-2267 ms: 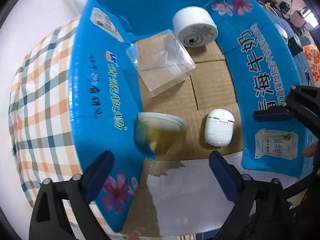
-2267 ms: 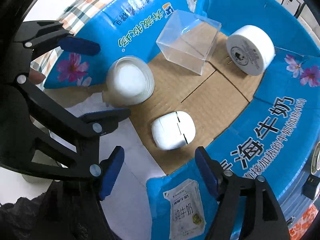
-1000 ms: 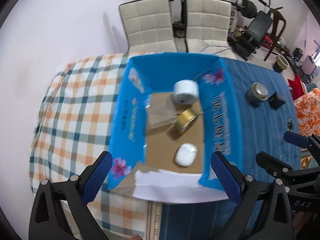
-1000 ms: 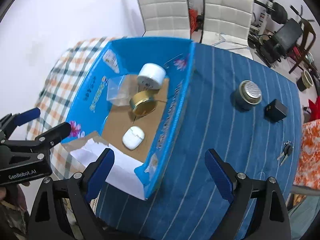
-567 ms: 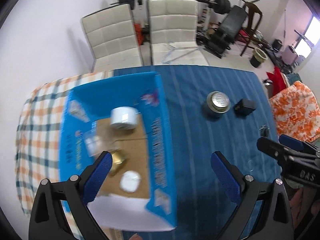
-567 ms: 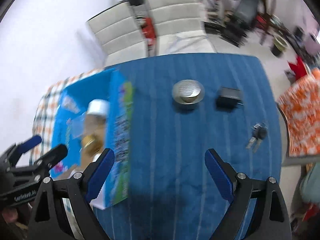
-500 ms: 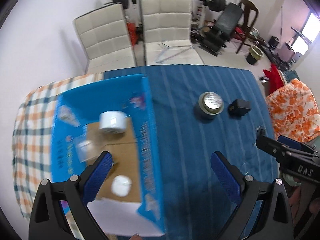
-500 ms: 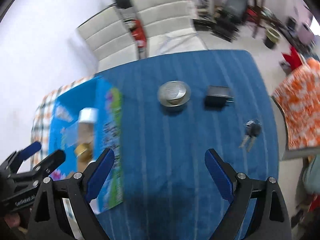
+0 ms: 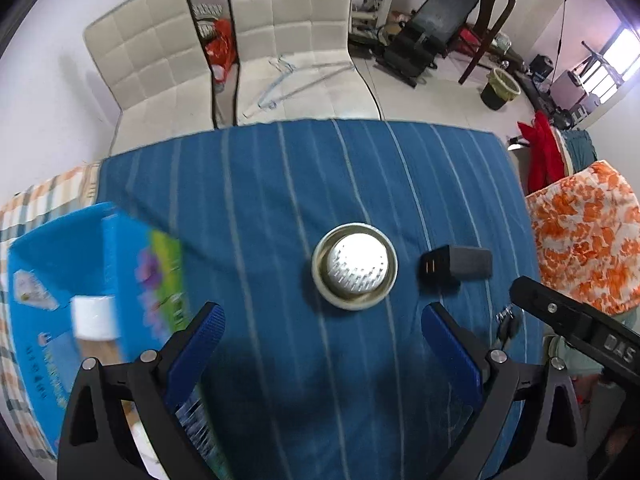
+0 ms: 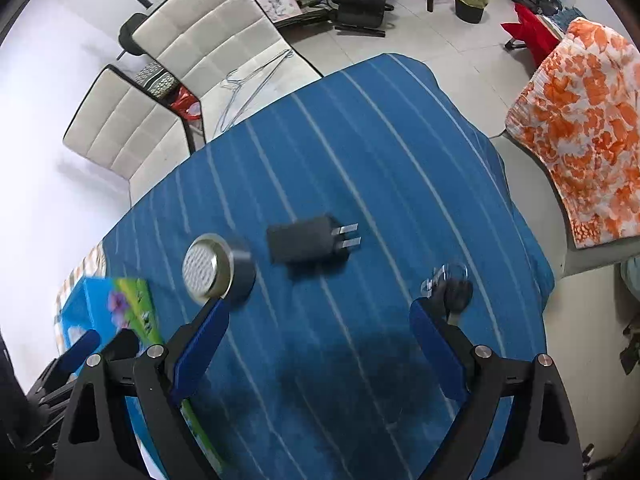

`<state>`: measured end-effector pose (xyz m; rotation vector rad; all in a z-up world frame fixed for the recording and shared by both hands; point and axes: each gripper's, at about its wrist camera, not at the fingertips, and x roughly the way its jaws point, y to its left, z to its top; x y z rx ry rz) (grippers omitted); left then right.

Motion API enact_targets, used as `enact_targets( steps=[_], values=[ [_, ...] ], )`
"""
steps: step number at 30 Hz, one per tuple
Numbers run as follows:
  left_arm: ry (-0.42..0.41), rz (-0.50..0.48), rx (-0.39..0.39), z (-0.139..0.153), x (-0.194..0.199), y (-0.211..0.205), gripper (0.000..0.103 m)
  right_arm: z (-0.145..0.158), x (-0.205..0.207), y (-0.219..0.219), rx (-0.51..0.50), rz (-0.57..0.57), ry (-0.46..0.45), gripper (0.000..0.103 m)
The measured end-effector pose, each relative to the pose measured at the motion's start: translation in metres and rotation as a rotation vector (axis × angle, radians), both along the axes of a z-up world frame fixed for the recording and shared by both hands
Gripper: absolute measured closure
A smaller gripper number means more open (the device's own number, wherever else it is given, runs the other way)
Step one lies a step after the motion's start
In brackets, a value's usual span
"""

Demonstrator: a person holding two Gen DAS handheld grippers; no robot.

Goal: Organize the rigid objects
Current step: 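Move both grippers back toward the strainer cup and black charger, then grasp the metal strainer cup with the left gripper while the right gripper grasps the black charger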

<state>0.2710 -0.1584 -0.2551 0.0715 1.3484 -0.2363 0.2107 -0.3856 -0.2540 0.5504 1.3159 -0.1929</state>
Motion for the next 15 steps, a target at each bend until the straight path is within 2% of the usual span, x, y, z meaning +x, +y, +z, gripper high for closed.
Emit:
enact_targets(
  steps=[10, 11, 12, 13, 15],
  values=[
    [0.086, -0.127, 0.072, -0.071, 0.036, -0.054, 0.004, -0.047, 0.044, -0.026, 0.056, -0.02, 0.046, 0.009],
    [0.089, -0.137, 0.082, -0.076, 0.038, -0.056, 0.008, -0.051, 0.047, -0.027, 0.066, -0.021, 0.05, 0.009],
    [0.093, -0.141, 0.093, -0.079, 0.038, -0.058, 0.023, -0.054, 0.049, -0.028, 0.071, -0.02, 0.056, 0.009],
    [0.097, -0.147, 0.111, -0.082, 0.038, -0.059, 0.03, -0.057, 0.051, -0.028, 0.078, -0.018, 0.059, 0.009],
    [0.093, -0.152, 0.121, -0.084, 0.036, -0.056, 0.034, -0.06, 0.055, -0.027, 0.09, -0.008, 0.063, 0.009]
  ],
)
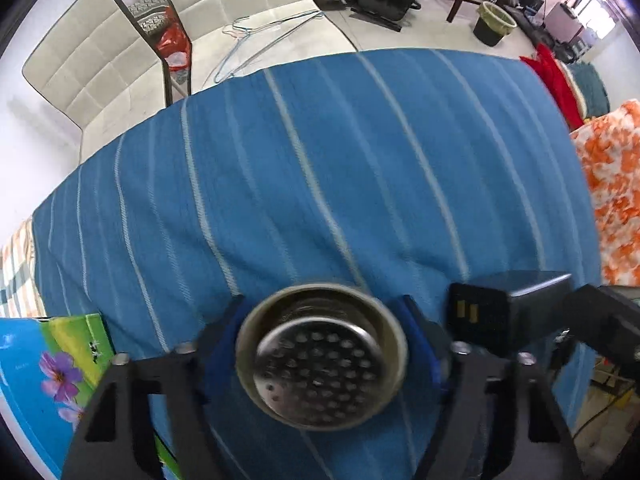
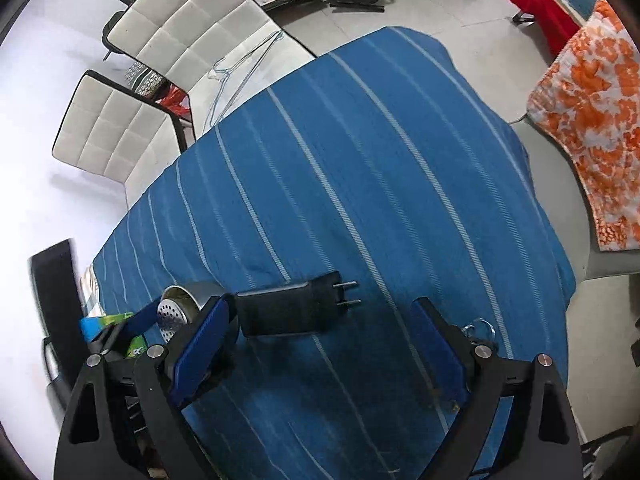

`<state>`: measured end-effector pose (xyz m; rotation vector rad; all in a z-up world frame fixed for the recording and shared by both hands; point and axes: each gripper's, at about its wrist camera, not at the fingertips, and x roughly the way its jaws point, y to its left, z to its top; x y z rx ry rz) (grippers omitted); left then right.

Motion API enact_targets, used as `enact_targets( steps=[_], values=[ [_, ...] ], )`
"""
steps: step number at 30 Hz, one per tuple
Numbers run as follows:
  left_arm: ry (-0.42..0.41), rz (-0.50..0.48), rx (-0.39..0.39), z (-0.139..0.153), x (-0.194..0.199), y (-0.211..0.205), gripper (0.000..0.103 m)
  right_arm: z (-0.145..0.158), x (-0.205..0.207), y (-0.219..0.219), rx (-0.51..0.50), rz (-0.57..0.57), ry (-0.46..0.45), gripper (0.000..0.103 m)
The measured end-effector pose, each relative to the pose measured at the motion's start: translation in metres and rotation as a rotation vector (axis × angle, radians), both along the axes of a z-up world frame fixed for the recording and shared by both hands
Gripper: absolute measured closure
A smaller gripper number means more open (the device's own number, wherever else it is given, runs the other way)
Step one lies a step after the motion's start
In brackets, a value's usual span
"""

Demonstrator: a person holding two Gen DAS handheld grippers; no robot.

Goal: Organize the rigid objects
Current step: 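Grasp the metal strainer cup with the left gripper while the right gripper grasps the black charger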

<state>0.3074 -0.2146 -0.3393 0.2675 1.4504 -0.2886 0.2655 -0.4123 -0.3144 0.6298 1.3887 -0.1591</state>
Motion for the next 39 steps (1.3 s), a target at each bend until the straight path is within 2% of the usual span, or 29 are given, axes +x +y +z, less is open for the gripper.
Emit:
enact_targets(
  steps=[2, 6, 10, 12, 14, 22, 30, 31, 33, 39],
  values=[
    [-0.002, 0.022, -0.021, 0.003, -0.004, 0.009, 0.034, -0.002, 0.003, 0.003, 0.003, 0.013, 0.002, 0.009],
    [-0.014, 0.041, 0.023, 0.004, -0.024, 0.027, 0.034, -0.007, 0.008, 0.009, 0.009, 0.031, 0.009, 0.009],
    [0.006, 0.079, -0.017, 0.003, -0.03, 0.039, 0.033, -0.011, 0.017, 0.025, 0.001, 0.069, 0.021, 0.009],
    [0.055, 0.077, 0.01, -0.01, -0.029, 0.036, 0.032, -0.018, 0.023, 0.033, -0.017, 0.096, 0.045, 0.009],
    [0.014, 0.083, 0.003, -0.007, -0.032, 0.036, 0.032, -0.025, 0.028, 0.039, -0.033, 0.109, 0.062, 0.009],
    [0.006, 0.103, -0.013, 0.0, -0.04, 0.038, 0.033, -0.044, 0.04, 0.051, -0.1, 0.143, 0.124, 0.009],
    [-0.005, 0.104, -0.01, -0.007, -0.02, 0.031, 0.034, -0.063, 0.039, 0.058, -0.113, 0.148, 0.166, 0.01],
    [-0.007, 0.103, -0.01, -0.008, -0.018, 0.032, 0.034, -0.064, 0.038, 0.059, -0.119, 0.15, 0.167, 0.011],
    [-0.011, 0.103, -0.011, -0.009, -0.018, 0.032, 0.034, -0.066, 0.039, 0.06, -0.133, 0.15, 0.166, 0.021],
    [-0.022, 0.109, -0.005, -0.007, -0.023, 0.031, 0.034, -0.064, 0.038, 0.061, -0.163, 0.153, 0.162, 0.027]
  ],
)
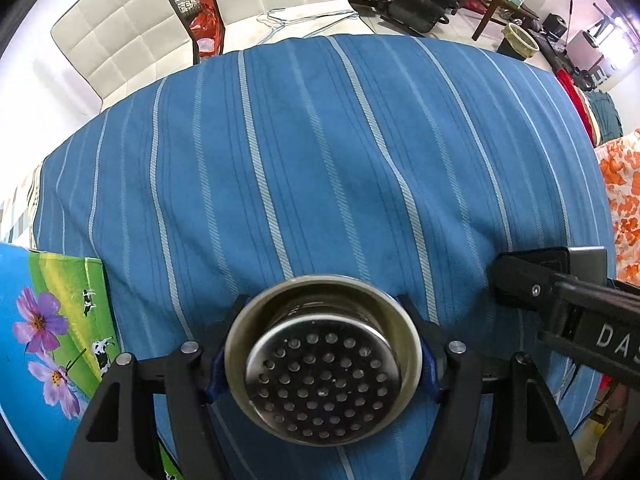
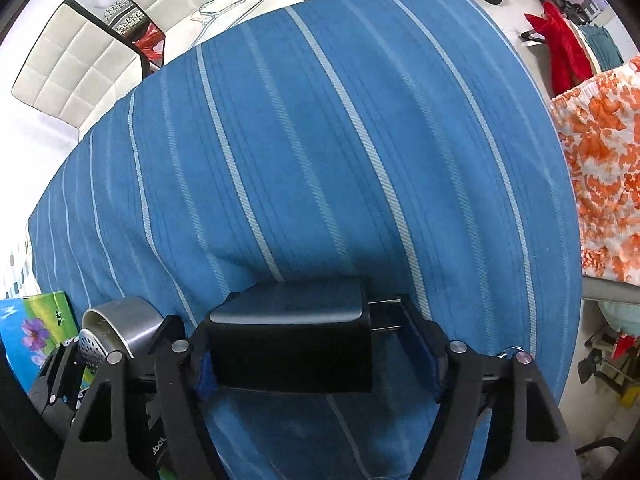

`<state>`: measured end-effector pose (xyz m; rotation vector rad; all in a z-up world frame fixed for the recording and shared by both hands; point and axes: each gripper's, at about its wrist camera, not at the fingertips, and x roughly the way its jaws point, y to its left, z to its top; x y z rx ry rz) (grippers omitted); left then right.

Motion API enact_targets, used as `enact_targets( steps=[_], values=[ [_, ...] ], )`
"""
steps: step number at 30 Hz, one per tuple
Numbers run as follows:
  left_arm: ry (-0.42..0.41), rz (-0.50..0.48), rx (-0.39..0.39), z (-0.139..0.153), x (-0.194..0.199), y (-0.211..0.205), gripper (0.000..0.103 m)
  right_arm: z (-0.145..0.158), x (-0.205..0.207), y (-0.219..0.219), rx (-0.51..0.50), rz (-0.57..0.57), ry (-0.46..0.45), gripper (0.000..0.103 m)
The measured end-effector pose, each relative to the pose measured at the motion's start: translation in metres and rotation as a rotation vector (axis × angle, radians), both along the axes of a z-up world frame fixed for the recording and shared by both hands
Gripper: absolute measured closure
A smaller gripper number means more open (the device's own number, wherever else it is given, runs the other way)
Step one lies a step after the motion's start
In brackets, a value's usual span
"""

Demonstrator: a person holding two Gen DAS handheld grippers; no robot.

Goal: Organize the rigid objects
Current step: 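Grasp the metal strainer cup with the left gripper while the right gripper grasps the black charger, then carry the strainer cup and charger over the blue box with both grippers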

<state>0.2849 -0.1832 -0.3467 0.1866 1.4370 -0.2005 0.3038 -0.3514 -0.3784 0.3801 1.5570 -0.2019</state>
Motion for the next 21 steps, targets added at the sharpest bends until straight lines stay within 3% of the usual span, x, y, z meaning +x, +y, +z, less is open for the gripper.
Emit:
enact_targets(
  steps=[21],
  values=[
    [-0.009, 0.003, -0.019, 0.014, -0.045, 0.011, 0.034, 0.015, -0.049, -0.001, 0.0, 0.06, -0.018, 0.031]
  ],
)
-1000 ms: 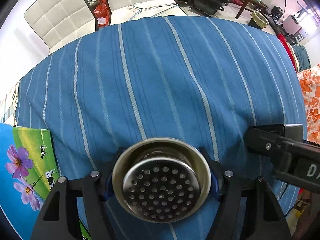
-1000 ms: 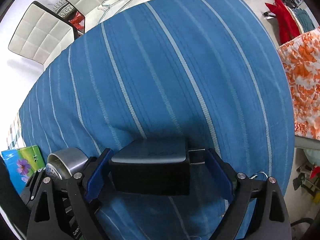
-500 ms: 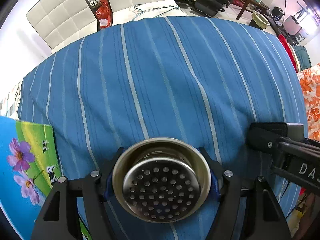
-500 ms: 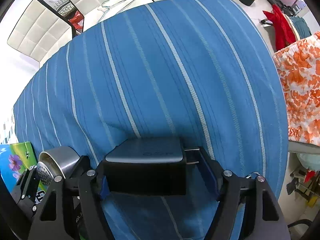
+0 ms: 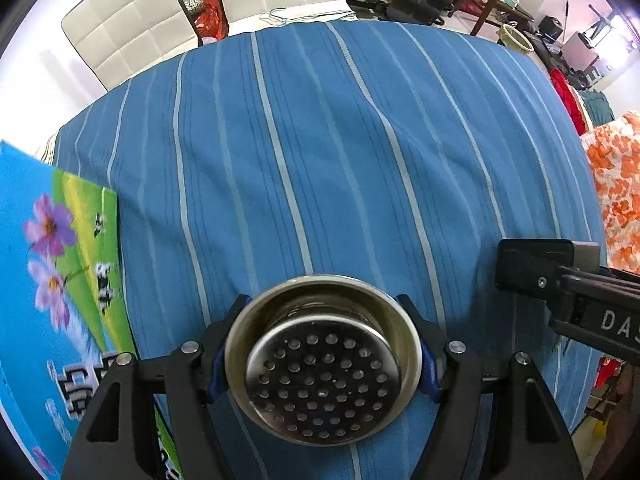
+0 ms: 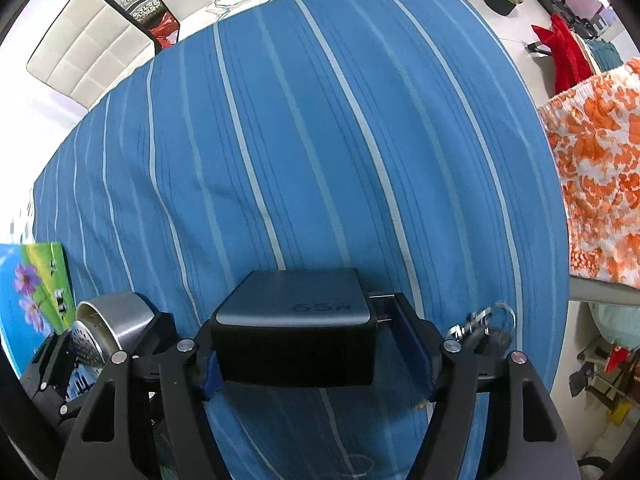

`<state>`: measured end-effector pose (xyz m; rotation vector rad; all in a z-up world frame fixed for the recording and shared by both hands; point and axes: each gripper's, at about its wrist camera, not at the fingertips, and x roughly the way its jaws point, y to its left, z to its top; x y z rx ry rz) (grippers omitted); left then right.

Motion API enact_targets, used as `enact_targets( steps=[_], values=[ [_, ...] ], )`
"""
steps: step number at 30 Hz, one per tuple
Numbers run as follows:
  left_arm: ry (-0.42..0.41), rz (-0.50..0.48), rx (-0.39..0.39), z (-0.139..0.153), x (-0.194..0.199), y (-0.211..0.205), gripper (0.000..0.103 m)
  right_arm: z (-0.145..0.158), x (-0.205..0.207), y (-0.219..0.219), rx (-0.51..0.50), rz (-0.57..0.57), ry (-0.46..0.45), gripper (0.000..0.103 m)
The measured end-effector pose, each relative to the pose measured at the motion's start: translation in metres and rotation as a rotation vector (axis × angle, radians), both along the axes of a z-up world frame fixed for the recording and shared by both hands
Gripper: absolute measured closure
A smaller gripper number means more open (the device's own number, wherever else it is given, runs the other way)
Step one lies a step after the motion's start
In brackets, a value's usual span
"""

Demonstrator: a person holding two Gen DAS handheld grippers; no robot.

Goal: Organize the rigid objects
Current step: 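Carry the strainer cup and charger over the blue box with both grippers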

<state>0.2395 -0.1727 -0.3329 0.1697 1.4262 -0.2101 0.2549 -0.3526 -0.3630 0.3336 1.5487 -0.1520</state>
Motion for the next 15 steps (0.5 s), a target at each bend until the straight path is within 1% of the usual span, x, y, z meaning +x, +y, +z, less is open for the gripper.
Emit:
enact_targets(
  steps=[3, 7, 12, 15],
  values=[
    [-0.006, -0.005, -0.018, 0.006, -0.013, 0.002, 0.034, 0.001, -0.012, 0.002, 0.011, 0.001, -0.004, 0.031],
    [-0.019, -0.012, -0.046, 0.02, -0.032, 0.007, 0.034, 0.011, -0.028, 0.006, 0.02, 0.013, -0.021, 0.031],
    [-0.056, -0.039, -0.084, 0.049, -0.054, 0.012, 0.034, 0.031, -0.05, 0.011, 0.057, 0.014, -0.047, 0.031],
    [-0.088, -0.051, -0.099, 0.069, -0.06, 0.018, 0.034, 0.048, -0.066, 0.016, 0.077, 0.023, -0.067, 0.031]
  ],
)
